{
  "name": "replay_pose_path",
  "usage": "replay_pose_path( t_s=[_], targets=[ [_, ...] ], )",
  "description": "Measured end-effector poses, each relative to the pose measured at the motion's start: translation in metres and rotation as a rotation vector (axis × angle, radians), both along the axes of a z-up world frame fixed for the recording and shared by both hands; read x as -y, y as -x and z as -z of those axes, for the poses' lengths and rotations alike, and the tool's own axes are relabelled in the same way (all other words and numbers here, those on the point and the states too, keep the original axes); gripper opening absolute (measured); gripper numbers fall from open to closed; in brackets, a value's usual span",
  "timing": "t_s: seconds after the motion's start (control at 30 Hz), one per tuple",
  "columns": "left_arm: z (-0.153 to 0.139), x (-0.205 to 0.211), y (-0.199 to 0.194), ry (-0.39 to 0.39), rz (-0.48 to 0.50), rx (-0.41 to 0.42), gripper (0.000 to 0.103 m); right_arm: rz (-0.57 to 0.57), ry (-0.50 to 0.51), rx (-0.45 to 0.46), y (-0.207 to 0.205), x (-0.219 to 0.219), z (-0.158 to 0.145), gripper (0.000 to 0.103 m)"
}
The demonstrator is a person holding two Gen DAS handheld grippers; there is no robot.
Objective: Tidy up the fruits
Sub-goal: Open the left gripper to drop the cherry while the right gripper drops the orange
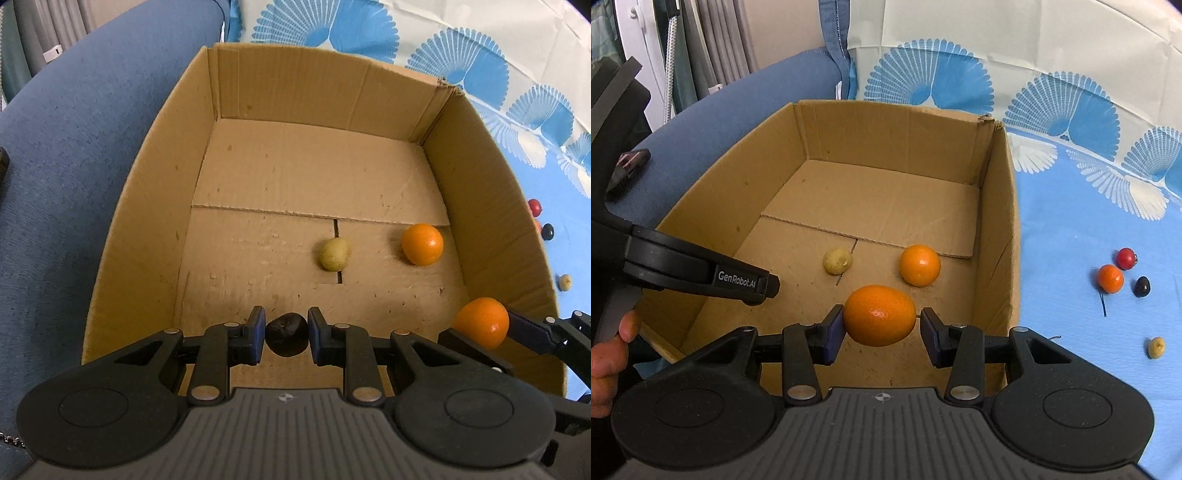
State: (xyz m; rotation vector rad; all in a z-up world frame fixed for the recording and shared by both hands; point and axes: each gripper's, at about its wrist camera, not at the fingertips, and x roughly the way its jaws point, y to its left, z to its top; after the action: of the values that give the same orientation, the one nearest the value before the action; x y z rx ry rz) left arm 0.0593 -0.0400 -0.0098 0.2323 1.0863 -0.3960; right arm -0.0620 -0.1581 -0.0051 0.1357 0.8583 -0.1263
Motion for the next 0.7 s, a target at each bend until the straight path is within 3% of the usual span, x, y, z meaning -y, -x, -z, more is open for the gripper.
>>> replay_pose_path(
  t_s=[0.13, 0.17, 0.2, 0.23, 0.27, 0.3, 0.33, 0.47, 0.7],
  targets=[
    [0.004, 0.000, -0.002, -0.005, 0.002, -0.004, 0.029, -0.002, 0.008, -0.007, -0.002, -0.001, 0.003, 0.046],
    [0.004, 0.000, -0.002, 0.000, 0.008, -0.002, 0.045, -0.006, 0.011, -0.009, -0.003, -0.001, 0.003, 0.047],
    [0.001, 0.000, -0.001, 0.006, 0.011, -0.004, 0.059, -0.010, 0.010, -0.009, -0.003, 0.000, 0.002, 0.056],
    [-0.003, 0.000, 0.000, 0.014, 0.007, -0.003, 0.093, -0.016, 0.012, -0.006, -0.003, -0.001, 0.000, 0.076],
    [-0.007, 0.000, 0.002, 0.034, 0.002, 0.007, 0.102, -0.018, 0.022, 0.003, -0.001, -0.001, -0.003, 0.085],
    [-0.014, -0.001, 0.006, 0.068, 0.010, 0.021, 0.103, -0.016, 0.040, 0.021, 0.001, -0.003, -0.007, 0.091],
    [-0.020, -0.001, 0.011, 0.080, 0.015, 0.044, 0.103, -0.020, 0.058, 0.041, 0.004, -0.004, -0.011, 0.091],
    [-0.040, 0.002, 0.030, 0.032, 0.063, 0.107, 0.103, -0.061, 0.114, 0.073, 0.019, -0.010, -0.031, 0.094],
    [-0.087, -0.026, 0.083, 0.035, 0.013, 0.207, 0.103, -0.026, 0.074, 0.112, 0.064, -0.016, -0.069, 0.098]
  ],
)
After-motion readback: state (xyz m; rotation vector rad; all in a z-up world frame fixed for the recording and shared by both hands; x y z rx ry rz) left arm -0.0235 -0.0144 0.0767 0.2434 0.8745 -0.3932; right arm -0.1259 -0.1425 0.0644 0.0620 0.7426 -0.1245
